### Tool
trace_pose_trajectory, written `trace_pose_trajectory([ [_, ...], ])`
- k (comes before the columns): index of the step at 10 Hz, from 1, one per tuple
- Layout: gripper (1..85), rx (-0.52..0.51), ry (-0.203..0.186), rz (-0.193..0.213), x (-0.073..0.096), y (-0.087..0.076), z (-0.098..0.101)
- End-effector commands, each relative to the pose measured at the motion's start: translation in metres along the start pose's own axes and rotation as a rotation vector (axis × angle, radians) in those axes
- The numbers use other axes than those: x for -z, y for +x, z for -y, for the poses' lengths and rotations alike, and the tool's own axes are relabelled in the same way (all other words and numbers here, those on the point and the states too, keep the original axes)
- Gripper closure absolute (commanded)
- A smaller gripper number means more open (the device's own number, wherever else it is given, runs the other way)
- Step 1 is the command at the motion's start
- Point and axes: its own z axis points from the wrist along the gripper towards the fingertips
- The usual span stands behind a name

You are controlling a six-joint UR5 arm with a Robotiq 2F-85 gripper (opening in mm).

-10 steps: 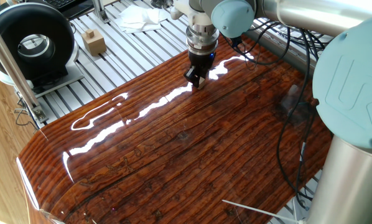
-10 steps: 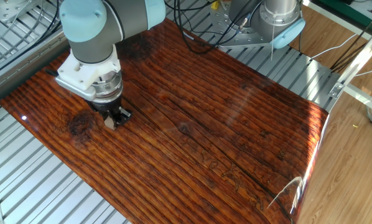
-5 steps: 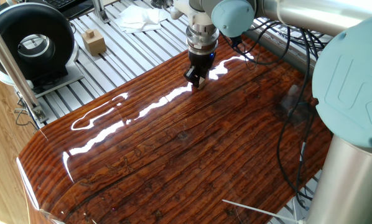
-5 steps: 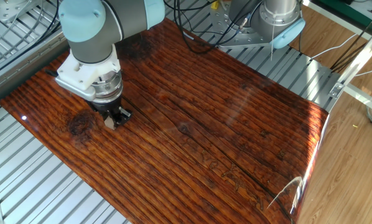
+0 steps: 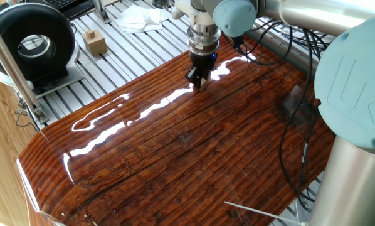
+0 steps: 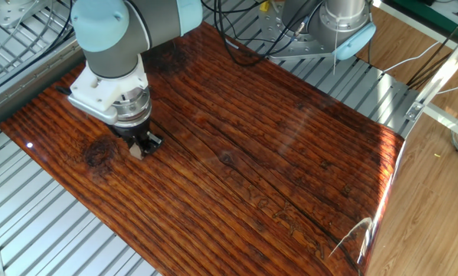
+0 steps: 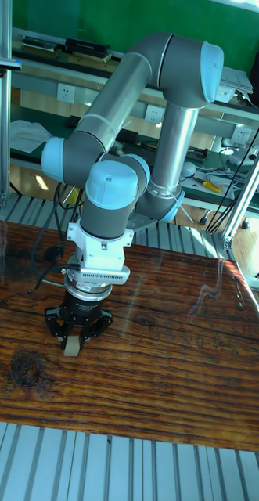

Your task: Hold a small block with the gripper and sweep it from left to right on the table

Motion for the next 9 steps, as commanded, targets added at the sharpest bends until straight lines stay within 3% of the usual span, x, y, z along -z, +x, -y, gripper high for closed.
trace_pose_trajectory([
  [1, 84.7, -0.009, -0.015, 0.003, 0.0011, -0.0013, -0.0026],
  [9, 84.7, -0.014, -0.023, 0.0, 0.0017, -0.0014, -0.0065],
])
